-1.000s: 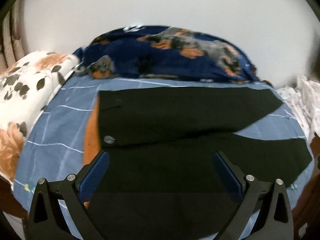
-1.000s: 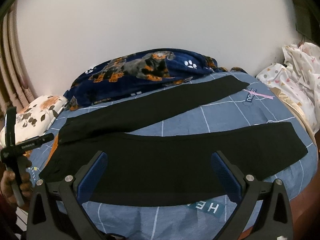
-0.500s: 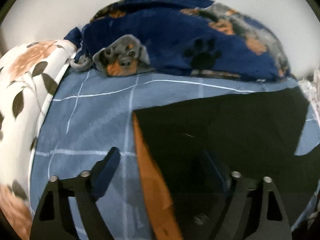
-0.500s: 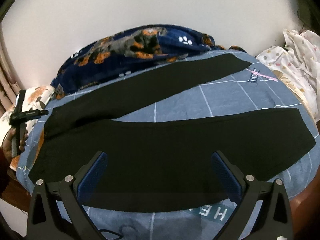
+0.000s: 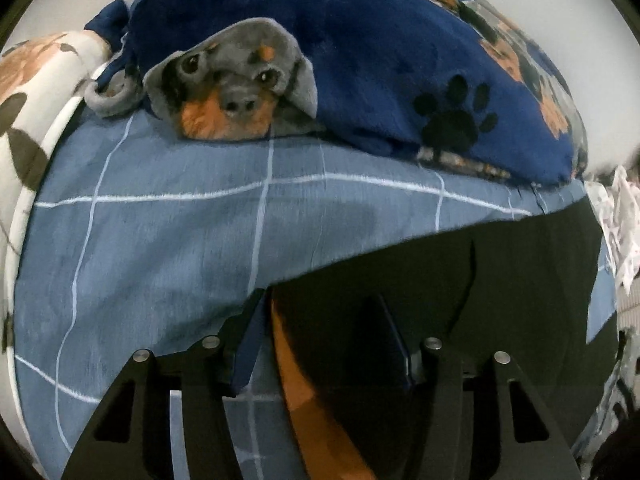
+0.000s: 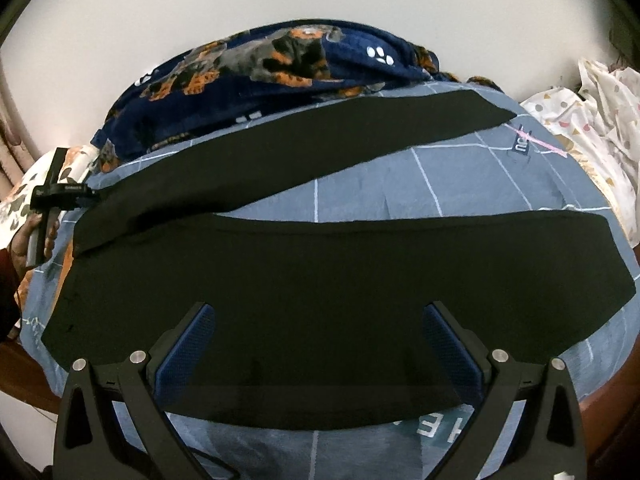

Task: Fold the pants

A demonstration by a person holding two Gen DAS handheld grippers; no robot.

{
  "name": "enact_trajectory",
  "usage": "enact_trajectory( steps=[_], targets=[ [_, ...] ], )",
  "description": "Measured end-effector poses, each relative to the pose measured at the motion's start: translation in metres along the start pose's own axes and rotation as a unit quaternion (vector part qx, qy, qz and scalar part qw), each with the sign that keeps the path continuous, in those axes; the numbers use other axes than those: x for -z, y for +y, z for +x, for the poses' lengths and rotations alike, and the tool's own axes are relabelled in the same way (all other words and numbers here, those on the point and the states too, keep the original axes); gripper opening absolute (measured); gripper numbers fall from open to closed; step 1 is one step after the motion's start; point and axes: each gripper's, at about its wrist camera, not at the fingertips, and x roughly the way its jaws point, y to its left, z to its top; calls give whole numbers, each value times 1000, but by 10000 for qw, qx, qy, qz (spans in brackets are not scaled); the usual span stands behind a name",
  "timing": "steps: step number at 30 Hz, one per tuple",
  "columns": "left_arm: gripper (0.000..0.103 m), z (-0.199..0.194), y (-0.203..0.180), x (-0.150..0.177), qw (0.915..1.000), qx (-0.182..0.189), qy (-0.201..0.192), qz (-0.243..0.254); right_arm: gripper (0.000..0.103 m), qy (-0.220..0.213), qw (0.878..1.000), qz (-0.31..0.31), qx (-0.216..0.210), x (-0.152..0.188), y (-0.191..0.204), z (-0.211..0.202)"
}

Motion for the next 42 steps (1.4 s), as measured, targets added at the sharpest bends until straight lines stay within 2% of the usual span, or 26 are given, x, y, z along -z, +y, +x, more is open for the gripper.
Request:
enact_trajectory(
  steps=[4, 5, 6, 7, 10, 12, 14, 18, 21, 23, 26, 30, 33, 35, 37, 38, 39, 40, 42],
  targets=[
    [50, 7, -17, -7, 9987, -394, -106, 307, 103, 74, 9999, -82, -29, 0, 7, 4],
    [41, 5, -20, -5, 9980, -451, -173, 408, 103, 74, 9999, -120, -28, 0, 9, 4],
    [25, 4, -21, -5, 9980, -430, -204, 419, 103, 68, 9999, -155, -25, 0, 10, 4],
    [16, 1, -21, -3, 9983, -341, -261, 392, 103, 59, 9998, -167, -25, 0, 11, 3],
    [13, -15, -21, 6, 9979, -312, -520, 225, 103, 46, 9998, -164, -35, -3, 11, 3],
    [12, -34, -30, 16, 9958, -367, -793, 281, 103, 30, 9997, -187, -151, -9, 11, 3],
    [11, -60, -46, 30, 9926, -317, -1136, 297, 103, -23, 9991, -96, -407, -19, 10, 1],
    [11, -112, -79, 63, 9826, -174, -1795, 444, 103, -167, 9910, 223, -1313, -57, 9, 1],
    [11, -150, -99, 92, 9733, 140, -2232, 512, 103, -123, 9704, 664, -2319, -95, 8, 16],
    [11, -171, -112, 120, 9682, 275, -2409, 620, 103, 44, 9542, 994, -2820, -117, 9, 35],
    [11, -183, -122, 153, 9672, 499, -2422, 589, 103, 320, 9332, 1516, -3242, -144, 7, 70],
    [11, -191, -132, 189, 9702, 663, -2274, 503, 100, 717, 9032, 2185, -3623, -170, 4, 122],
    [11, -188, -139, 211, 9745, 667, -2084, 500, 92, 854, 8927, 2563, -3608, -182, 1, 151],
    [11, -184, -140, 220, 9770, 701, -1964, 453, 82, 1015, 8912, 2728, -3480, -190, -1, 170],
    [11, -180, -141, 225, 9788, 727, -1868, 409, 56, 1203, 8893, 2840, -3378, -195, -3, 189],
    [11, -178, -141, 228, 9800, 724, -1812, 382, 46, 1290, 8908, 2819, -3322, -197, -3, 198],
    [11, -175, -141, 230, 9814, 701, -1751, 358, 25, 1345, 8948, 2798, -3209, -199, -3, 204],
    [11, -173, -140, 230, 9824, 685, -1704, 337, 10, 1345, 8974, 2774, -3155, -201, -4, 207],
    [11, -169, -136, 230, 9844, 663, -1606, 259, 8, 1155, 9039, 2712, -3100, -200, -6, 198]
  ],
)
